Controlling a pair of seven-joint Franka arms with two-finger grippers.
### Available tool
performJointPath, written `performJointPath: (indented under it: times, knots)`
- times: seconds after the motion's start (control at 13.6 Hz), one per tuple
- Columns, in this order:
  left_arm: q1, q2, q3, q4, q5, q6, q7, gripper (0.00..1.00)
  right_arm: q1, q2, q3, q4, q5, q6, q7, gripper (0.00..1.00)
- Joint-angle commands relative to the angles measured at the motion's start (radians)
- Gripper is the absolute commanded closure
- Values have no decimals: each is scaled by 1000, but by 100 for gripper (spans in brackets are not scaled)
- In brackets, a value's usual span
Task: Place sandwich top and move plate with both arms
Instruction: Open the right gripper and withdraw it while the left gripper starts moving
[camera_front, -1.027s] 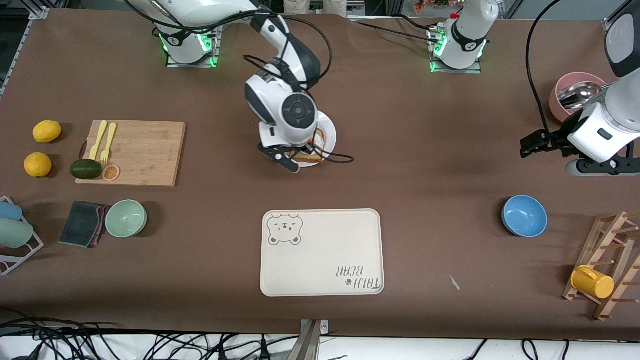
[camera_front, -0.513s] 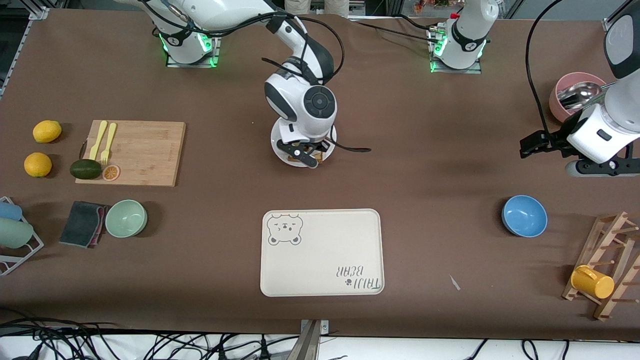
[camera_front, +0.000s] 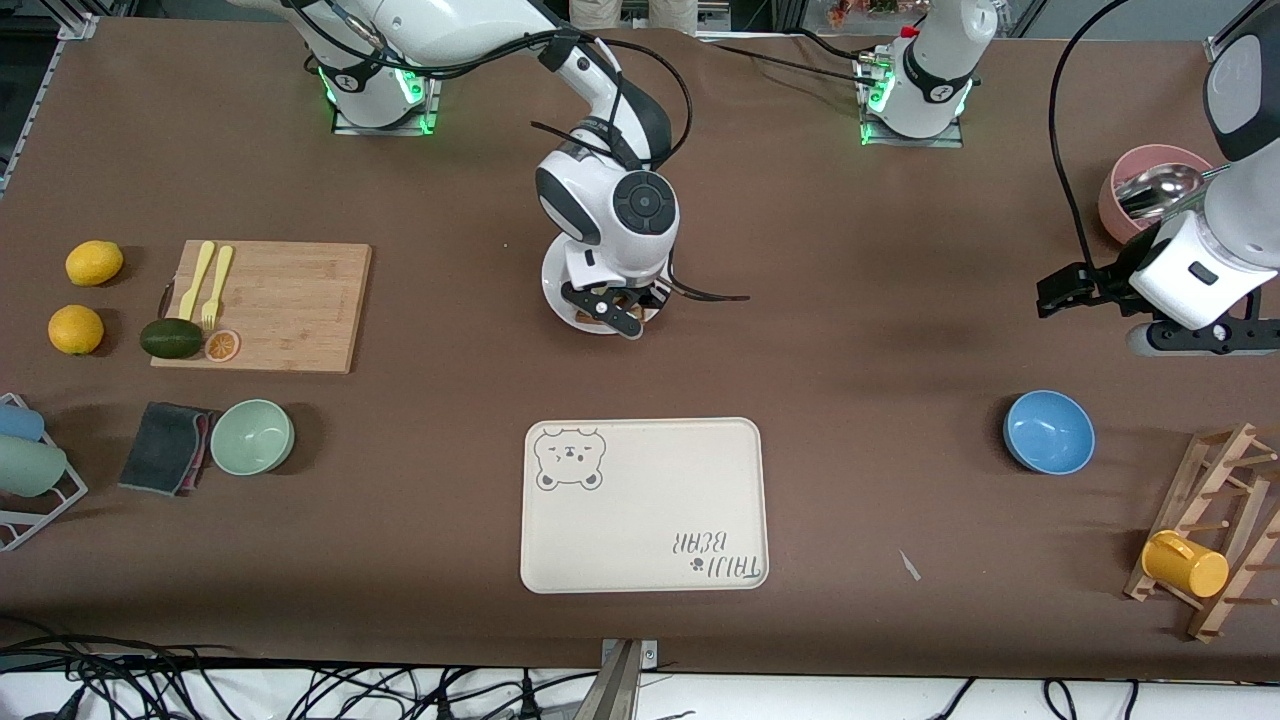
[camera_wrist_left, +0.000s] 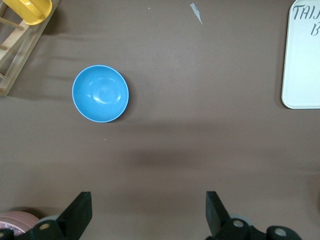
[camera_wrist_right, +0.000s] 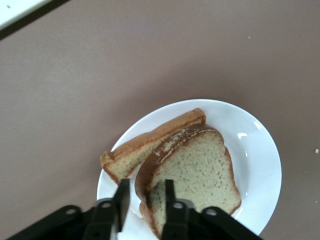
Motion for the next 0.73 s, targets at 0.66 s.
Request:
performJointPath:
  times: [0.66]
  knots:
    - [-6, 19, -5, 16, -102, -8, -4, 0, -350, -225, -26, 22, 120, -262, -592, 0]
